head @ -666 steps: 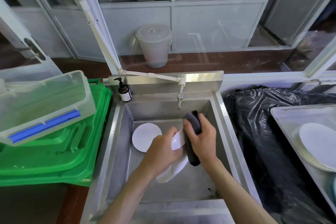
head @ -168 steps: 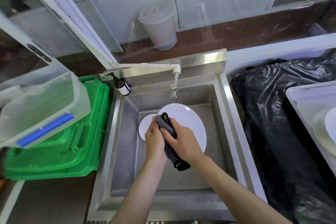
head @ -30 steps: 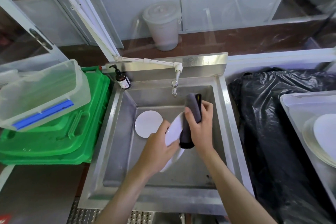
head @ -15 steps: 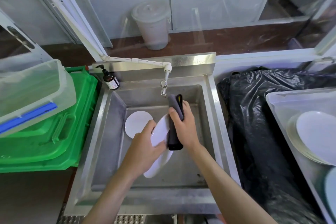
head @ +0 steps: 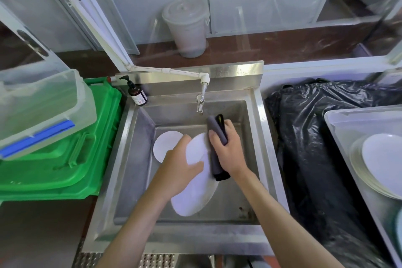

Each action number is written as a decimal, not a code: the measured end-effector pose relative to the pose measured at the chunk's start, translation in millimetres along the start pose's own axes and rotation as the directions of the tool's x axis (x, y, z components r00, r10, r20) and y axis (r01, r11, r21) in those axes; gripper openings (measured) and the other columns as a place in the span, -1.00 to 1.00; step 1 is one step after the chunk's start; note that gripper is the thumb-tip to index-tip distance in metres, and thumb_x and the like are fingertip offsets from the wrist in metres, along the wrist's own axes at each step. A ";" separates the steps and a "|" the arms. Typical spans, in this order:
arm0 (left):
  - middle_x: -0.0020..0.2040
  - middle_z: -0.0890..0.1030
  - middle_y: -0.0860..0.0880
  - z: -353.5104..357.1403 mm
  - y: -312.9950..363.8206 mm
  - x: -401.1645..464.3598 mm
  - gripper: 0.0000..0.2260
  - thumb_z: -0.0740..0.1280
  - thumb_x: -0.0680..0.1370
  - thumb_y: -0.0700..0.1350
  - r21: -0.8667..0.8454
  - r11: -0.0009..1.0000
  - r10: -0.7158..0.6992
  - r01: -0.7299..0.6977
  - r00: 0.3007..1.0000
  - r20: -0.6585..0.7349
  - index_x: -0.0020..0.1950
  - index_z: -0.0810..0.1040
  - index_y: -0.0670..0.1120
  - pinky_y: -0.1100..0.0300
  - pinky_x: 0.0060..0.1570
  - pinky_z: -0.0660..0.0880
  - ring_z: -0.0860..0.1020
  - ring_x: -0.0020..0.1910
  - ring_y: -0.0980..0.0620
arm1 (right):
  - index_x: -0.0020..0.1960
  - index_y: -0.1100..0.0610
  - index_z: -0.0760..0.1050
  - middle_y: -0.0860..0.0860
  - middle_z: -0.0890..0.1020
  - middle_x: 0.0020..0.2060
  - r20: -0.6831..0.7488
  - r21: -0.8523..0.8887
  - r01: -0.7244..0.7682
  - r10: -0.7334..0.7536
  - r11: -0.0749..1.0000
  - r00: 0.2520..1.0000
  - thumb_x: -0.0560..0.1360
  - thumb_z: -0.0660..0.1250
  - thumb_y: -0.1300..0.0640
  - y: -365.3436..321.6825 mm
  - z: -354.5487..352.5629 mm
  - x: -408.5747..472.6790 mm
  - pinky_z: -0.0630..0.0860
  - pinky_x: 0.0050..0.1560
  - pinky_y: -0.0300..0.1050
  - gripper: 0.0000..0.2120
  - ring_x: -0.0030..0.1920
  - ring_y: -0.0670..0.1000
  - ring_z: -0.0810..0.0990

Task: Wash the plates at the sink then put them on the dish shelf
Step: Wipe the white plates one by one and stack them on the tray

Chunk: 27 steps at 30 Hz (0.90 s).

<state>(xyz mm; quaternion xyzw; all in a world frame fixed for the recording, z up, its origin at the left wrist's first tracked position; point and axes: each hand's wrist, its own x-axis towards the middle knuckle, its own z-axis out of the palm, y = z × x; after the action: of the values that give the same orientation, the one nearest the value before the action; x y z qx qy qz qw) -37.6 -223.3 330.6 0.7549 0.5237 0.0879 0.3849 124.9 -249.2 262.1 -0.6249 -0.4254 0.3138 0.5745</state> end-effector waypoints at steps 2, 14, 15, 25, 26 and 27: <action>-0.25 0.42 -0.04 -0.4 3.0 1.7 -0.72 0.45 0.52 -0.09 0.056 0.998 0.004 -0.006 0.999 0.033 0.05 0.35 -0.08 0.22 -0.40 0.23 0.35 -0.28 -0.02 | -0.03 0.13 0.51 -0.02 0.47 -0.01 0.081 -0.077 0.180 -0.174 0.981 0.981 0.56 0.32 0.21 -3.8 4.7 -3.7 0.47 -0.01 -0.20 -0.99 -0.07 -0.04 0.56; -0.06 0.55 -0.17 -4.4 3.2 3.1 -0.69 0.46 0.50 -0.04 0.023 0.997 0.073 -0.074 0.996 0.045 0.10 0.38 -0.02 0.04 -0.16 0.45 0.50 -0.12 -0.14 | -0.11 0.04 0.45 0.00 0.45 -0.11 0.024 -0.029 0.167 -0.166 0.985 0.986 0.57 0.29 0.17 -13.5 -7.9 -0.7 0.43 -0.10 -0.18 -0.91 -0.16 -0.06 0.51; -0.13 0.54 -0.16 -1.4 3.4 3.1 -0.71 0.46 0.51 -0.07 0.033 0.996 0.083 -0.085 0.995 0.048 0.06 0.36 -0.02 0.10 -0.26 0.36 0.46 -0.23 -0.09 | -0.06 0.09 0.49 -0.02 0.47 -0.05 0.077 -0.062 0.254 -0.249 0.965 0.965 0.54 0.30 0.17 -15.8 -5.8 -2.8 0.46 -0.08 -0.15 -0.99 -0.11 -0.02 0.54; -0.17 0.51 -0.12 -0.5 -1.9 -0.2 -0.70 0.49 0.49 -0.05 -0.096 0.991 0.098 -0.098 0.995 0.003 0.06 0.39 0.04 0.03 -0.26 0.36 0.42 -0.26 -0.09 | -0.09 0.20 0.44 0.12 0.48 -0.17 -0.026 0.004 0.062 -0.062 0.998 0.998 0.57 0.30 0.15 0.2 -13.8 -0.3 0.45 -0.13 -0.08 -0.87 -0.20 -0.03 0.51; -0.25 0.46 -0.07 1.8 -0.7 -0.5 -0.70 0.49 0.51 -0.06 -0.055 0.992 0.114 -0.113 0.993 0.022 0.03 0.37 0.05 0.09 -0.30 0.30 0.36 -0.33 -0.03 | -0.09 0.22 0.46 0.08 0.48 -0.14 0.032 -0.046 0.182 -0.181 0.982 0.983 0.54 0.31 0.17 -5.8 -12.7 -1.7 0.46 -0.12 -0.08 -0.89 -0.17 0.00 0.53; -0.31 0.40 -0.01 4.5 -0.2 -1.9 -0.71 0.48 0.53 -0.08 -0.032 0.991 0.131 -0.130 0.991 0.023 0.01 0.35 0.06 0.14 -0.34 0.25 0.30 -0.38 0.04 | -0.07 0.23 0.49 0.05 0.50 -0.09 0.071 -0.073 0.277 -0.273 0.958 0.960 0.52 0.31 0.19 -9.2 -11.3 -2.9 0.48 -0.09 -0.09 -0.91 -0.13 0.03 0.55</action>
<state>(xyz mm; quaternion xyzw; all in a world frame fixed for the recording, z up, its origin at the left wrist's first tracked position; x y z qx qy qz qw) -36.2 -227.1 327.8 0.7825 0.4672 0.1115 0.3962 132.0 -257.2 272.5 -0.5729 -0.5378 0.2319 0.5734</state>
